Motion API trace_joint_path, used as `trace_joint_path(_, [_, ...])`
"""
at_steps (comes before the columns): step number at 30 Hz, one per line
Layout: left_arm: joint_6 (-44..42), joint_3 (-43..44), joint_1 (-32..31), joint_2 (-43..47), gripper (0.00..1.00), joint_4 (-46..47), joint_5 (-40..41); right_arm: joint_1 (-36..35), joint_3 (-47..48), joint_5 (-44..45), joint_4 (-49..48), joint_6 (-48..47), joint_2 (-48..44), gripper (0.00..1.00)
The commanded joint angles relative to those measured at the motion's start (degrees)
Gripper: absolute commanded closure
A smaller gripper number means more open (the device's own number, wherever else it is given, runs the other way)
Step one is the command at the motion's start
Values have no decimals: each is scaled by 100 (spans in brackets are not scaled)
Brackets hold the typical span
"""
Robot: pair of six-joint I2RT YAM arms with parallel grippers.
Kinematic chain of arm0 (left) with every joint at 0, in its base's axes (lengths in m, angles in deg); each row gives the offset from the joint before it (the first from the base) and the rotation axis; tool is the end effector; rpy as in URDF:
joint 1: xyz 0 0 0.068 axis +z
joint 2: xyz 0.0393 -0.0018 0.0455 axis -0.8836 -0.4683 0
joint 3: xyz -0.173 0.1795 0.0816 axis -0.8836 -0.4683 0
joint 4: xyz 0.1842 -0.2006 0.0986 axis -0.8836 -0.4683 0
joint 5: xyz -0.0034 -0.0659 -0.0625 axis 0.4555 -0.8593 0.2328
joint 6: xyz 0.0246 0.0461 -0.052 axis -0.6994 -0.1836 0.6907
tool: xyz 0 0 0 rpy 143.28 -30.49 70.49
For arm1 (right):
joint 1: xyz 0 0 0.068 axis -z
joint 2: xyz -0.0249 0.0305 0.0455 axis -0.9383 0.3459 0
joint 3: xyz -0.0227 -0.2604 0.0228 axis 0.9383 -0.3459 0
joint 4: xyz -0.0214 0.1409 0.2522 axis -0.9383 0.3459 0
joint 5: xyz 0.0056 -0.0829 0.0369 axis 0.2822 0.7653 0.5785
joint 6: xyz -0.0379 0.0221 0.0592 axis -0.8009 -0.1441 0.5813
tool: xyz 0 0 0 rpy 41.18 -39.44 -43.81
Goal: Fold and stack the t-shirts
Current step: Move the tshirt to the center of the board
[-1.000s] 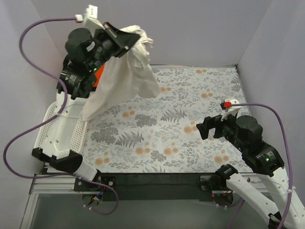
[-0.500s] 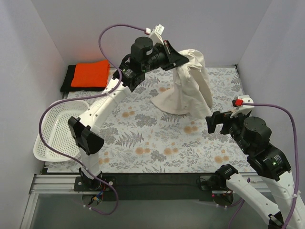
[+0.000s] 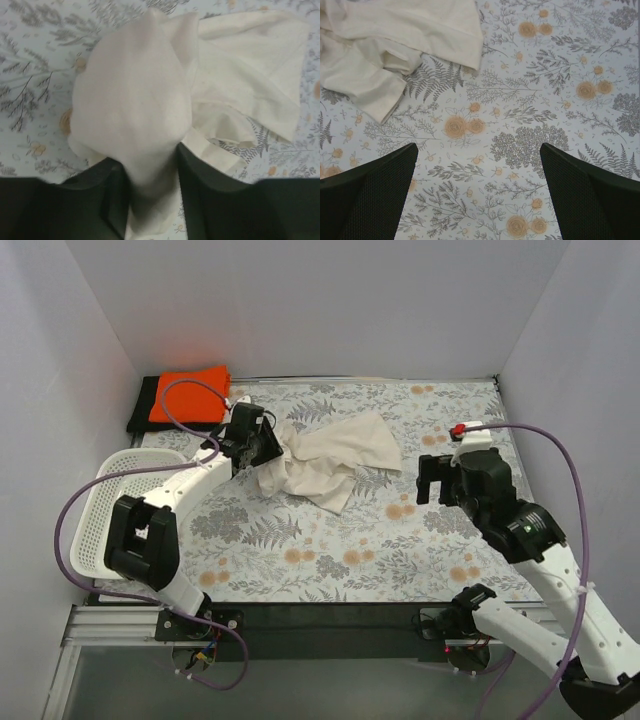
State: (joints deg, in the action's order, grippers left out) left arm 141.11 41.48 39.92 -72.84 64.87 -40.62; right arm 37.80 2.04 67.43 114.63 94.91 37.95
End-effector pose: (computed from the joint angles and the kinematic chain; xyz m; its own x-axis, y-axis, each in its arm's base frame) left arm 0.3745 -0.1477 0.2212 -0.4539 -0.8677 -0.2027 -0.5483 0.4513 -0.7041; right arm 0.1844 0.0869 0.3620 -0.3917 -0.0271 -0.9197 -0.1132 0.9934 0.0190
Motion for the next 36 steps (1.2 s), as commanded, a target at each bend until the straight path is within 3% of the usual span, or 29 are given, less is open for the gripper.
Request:
trace_joint_path(1, [-693, -282, -114, 804, 59, -331, 948, -20, -3, 156, -56, 312, 616, 2])
trace_joint_path(3, [-799, -616, -114, 1120, 44, -446, 1003, -3, 14, 104, -214, 357, 925, 2])
trace_joint_path(8, [-685, -1258, -140, 1893, 28, -771, 583, 392, 207, -458, -793, 444, 2270, 2])
trace_joint_path(12, [-527, -1715, -377, 2369, 27, -781, 169, 902, 532, -959, -1084, 480, 3490, 5])
trace_joint_path(18, [-536, -1795, -1053, 2317, 27, -641, 19, 1569, 945, -1662, -1646, 445, 4642, 14])
trace_joint_path(31, [-1502, -829, -2284, 270, 29, 248, -69, 1843, 1711, -2682, -2183, 67, 6217, 38])
trace_joint_path(36, [-1748, -434, -2504, -476, 31, 274, 256, 1852, 1711, -2727, -2350, 40, 6473, 40])
